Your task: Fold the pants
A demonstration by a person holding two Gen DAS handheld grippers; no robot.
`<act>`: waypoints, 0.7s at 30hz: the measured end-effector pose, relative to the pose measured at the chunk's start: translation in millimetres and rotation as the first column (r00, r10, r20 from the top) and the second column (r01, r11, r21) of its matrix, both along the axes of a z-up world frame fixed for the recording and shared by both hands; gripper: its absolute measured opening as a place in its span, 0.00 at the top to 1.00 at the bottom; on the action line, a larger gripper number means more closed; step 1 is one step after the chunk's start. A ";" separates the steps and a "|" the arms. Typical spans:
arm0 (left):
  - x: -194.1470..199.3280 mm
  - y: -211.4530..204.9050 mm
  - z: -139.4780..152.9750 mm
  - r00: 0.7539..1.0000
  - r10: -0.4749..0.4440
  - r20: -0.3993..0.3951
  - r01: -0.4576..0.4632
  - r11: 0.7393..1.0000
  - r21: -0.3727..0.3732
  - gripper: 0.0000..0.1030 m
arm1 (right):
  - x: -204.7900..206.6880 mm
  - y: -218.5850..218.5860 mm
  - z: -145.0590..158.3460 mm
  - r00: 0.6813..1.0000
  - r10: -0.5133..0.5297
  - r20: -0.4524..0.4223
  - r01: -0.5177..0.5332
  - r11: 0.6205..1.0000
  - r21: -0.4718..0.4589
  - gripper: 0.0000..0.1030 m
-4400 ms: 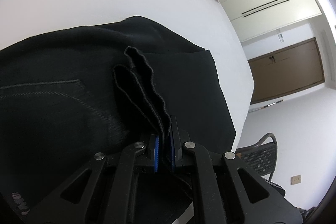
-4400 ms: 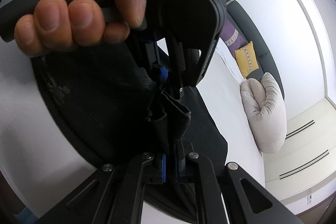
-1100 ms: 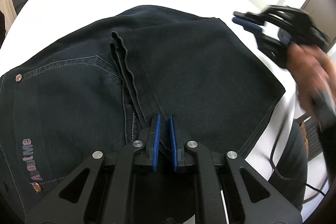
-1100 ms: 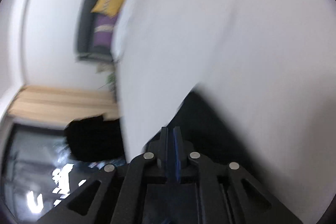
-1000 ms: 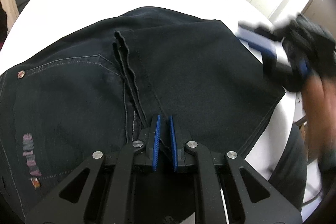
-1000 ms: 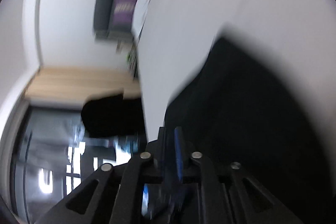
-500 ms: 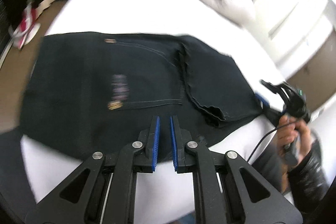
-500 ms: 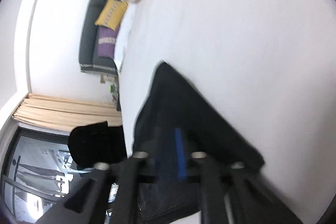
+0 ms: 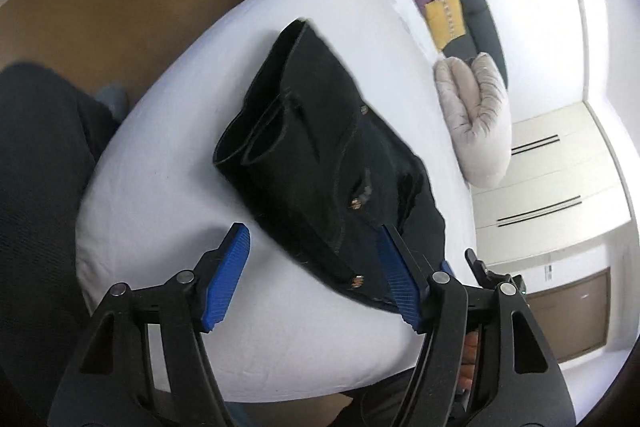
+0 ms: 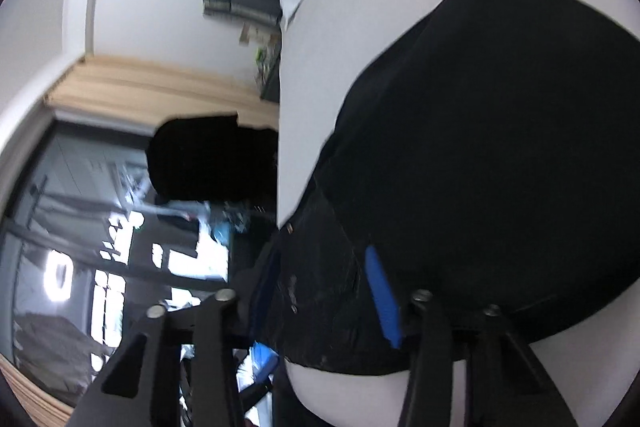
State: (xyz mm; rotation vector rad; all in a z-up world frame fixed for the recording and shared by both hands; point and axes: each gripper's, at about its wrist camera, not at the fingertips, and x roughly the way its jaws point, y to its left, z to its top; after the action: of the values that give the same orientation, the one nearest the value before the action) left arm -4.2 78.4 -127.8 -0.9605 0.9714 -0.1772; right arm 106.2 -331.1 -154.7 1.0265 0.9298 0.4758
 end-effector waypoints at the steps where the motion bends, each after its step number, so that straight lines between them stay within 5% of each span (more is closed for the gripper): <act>1: 2.4 -6.4 -5.6 1.000 0.006 -0.010 -0.006 1.000 -0.015 0.37 | 1.2 1.8 1.3 1.000 0.014 -0.009 -0.014 1.000 -0.015 0.74; 3: 1.9 0.5 -10.9 1.000 0.026 -0.013 -0.027 0.999 -0.045 0.38 | 6.1 4.4 2.2 0.999 0.031 -0.020 -0.032 0.998 -0.058 0.90; 14: 27.3 3.9 -37.6 0.990 0.129 -0.054 -0.135 0.982 -0.133 0.40 | 45.7 29.2 20.2 0.983 0.186 -0.003 -0.183 0.967 -0.175 0.92; 16: 37.9 1.5 -38.0 0.991 0.118 -0.056 -0.125 0.982 -0.142 0.63 | 55.7 42.4 25.2 0.974 0.226 -0.012 -0.223 0.948 -0.227 0.92; 21: 47.6 -5.0 -40.6 0.994 0.092 -0.064 -0.101 0.983 -0.151 0.82 | 68.5 75.2 33.1 0.938 0.342 -0.050 -0.325 0.825 -0.463 0.92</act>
State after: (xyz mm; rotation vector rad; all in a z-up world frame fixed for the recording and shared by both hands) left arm 43.4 73.4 -168.4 -1.1573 0.9710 -0.1455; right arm 174.7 -255.9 -121.6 0.4126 1.1317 0.5252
